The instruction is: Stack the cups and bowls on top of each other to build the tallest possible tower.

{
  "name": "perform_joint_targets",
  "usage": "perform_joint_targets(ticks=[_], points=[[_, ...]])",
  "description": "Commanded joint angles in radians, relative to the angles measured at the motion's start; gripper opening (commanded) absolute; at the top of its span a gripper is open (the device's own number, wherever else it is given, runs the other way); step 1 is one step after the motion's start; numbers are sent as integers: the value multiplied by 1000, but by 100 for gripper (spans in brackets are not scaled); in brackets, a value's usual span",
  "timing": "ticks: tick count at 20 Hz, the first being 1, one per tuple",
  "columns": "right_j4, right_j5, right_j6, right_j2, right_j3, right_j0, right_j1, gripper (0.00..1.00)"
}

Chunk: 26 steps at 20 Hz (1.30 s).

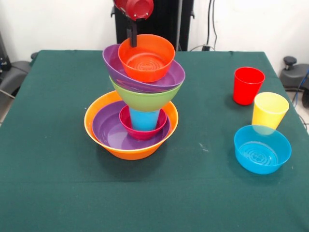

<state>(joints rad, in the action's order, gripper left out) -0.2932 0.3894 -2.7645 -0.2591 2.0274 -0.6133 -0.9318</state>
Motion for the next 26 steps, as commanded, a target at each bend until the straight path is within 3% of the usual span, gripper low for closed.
perform_joint_targets(ticks=[1,25,26], points=[[-80,-18,85,-9,-50,5,24,0],[-87,-67,118,-64,-71,-22,75,0],[-87,-70,118,-65,-70,-22,75,100]])
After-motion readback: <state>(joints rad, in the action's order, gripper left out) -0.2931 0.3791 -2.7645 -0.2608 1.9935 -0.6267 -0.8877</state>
